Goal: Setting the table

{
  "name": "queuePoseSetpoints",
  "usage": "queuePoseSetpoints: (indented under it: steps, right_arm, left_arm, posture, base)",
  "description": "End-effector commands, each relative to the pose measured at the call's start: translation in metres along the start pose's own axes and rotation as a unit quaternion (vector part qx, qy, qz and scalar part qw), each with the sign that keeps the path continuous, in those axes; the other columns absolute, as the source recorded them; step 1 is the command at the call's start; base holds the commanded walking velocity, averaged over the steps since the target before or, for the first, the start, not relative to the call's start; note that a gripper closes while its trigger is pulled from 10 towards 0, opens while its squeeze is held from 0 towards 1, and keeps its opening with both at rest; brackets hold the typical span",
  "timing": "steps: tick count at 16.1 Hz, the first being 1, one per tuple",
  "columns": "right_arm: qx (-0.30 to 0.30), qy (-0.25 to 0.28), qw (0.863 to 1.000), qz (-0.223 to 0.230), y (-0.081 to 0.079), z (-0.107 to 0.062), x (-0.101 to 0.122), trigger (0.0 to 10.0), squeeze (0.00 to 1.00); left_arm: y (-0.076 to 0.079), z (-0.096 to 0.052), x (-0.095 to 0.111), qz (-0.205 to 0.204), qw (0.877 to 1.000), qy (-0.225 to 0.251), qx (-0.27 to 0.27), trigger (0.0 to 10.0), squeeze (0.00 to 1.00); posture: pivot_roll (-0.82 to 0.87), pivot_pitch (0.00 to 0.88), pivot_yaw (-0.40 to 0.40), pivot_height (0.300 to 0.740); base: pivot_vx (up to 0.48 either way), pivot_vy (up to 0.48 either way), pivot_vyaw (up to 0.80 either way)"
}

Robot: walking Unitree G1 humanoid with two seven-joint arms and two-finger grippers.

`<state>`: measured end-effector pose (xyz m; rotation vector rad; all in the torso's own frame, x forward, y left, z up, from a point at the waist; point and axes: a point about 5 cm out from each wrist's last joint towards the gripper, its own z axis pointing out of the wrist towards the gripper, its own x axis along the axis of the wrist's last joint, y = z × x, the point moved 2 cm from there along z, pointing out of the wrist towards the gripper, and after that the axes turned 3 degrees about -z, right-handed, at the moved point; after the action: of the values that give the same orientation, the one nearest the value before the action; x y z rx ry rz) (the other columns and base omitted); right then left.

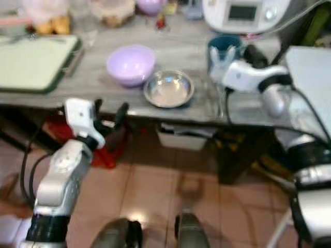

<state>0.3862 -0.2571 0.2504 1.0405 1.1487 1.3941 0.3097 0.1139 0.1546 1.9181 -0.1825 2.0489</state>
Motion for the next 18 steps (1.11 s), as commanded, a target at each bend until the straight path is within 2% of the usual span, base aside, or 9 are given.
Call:
queuePoseSetpoints:
  steps: [1, 5, 14, 15, 18]
  right_arm:
    - [-0.02, 0.02, 1.0, -0.009, 0.012, 0.006, 0.008, 0.0, 0.0]
    - [-0.021, 0.005, 1.0, -0.019, 0.012, 0.01, 0.0, 0.0, 0.0]
    - [-0.023, 0.014, 0.999, -0.023, 0.011, 0.011, -0.001, 0.0, 0.0]
    - [-0.024, 0.017, 0.999, -0.021, 0.011, 0.012, 0.001, 0.0, 0.0]
    - [-0.023, 0.02, 0.999, -0.018, 0.009, 0.016, 0.004, 0.0, 0.0]
  left_arm:
    - [-0.009, -0.007, 0.002, 0.008, 1.0, -0.003, 0.013, 10.0, 0.0]
    - [-0.009, -0.01, 0.003, 0.011, 1.0, -0.001, 0.008, 10.0, 0.0]
    - [-0.01, -0.015, 0.009, 0.001, 1.0, 0.008, 0.008, 10.0, 0.0]
    - [-0.011, -0.017, 0.01, -0.01, 1.0, 0.013, 0.014, 10.0, 0.0]
    - [-0.013, -0.02, 0.011, -0.006, 1.0, 0.014, 0.017, 10.0, 0.0]
  posture:
    - [-0.05, 0.141, 0.053, 0.74]
    - [-0.04, 0.157, 0.061, 0.74]
    - [-0.04, 0.17, 0.054, 0.74]
    - [-0.04, 0.173, 0.054, 0.74]
    - [-0.03, 0.18, 0.056, 0.74]
  base:
    - [0.0, 0.0, 0.0]
    - [0.255, 0.0, 0.0]
    - [0.351, 0.0, 0.0]
    - [0.0, 0.0, 0.0]
    - [0.0, 0.0, 0.0]
